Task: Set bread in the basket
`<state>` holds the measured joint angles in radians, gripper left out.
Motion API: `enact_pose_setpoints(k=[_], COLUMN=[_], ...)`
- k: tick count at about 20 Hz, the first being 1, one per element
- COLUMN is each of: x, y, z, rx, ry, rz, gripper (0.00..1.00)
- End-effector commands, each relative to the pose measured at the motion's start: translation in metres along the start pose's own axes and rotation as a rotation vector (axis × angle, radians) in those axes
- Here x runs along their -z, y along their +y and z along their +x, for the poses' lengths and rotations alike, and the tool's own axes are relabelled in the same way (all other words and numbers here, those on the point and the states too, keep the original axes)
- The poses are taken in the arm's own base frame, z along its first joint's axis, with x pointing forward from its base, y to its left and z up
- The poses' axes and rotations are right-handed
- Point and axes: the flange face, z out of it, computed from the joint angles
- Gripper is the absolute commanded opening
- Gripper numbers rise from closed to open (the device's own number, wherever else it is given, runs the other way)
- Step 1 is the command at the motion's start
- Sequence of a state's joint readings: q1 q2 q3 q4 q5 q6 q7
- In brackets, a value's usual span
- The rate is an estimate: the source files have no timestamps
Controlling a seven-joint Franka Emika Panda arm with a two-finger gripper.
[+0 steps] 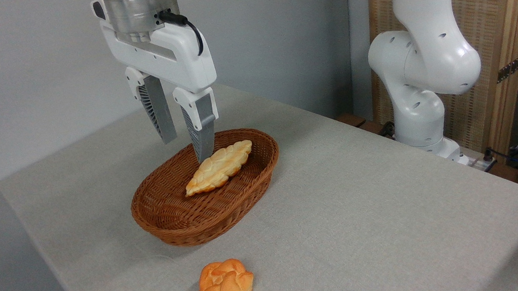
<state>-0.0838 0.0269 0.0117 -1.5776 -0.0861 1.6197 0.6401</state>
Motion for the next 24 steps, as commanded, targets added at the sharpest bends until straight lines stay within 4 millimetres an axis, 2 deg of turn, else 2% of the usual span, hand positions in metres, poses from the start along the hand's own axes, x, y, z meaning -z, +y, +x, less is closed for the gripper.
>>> enact_pose_setpoints(k=[1,13,17,22,24], x=[-0.007,-0.005,-0.024,-0.048,-0.053], y=[0.001,-0.001,-0.008,-0.008,-0.024], z=[-0.005,0.000,0.002,-0.010,-0.024], rx=[0.020,0.011,0.019,0.027,0.064], ry=[0.010,0.046,0.071,0.038,0.055], rz=[-0.007,0.030,0.050,0.034,0.049], gripper=[1.00,1.00,1.00,1.00,1.00])
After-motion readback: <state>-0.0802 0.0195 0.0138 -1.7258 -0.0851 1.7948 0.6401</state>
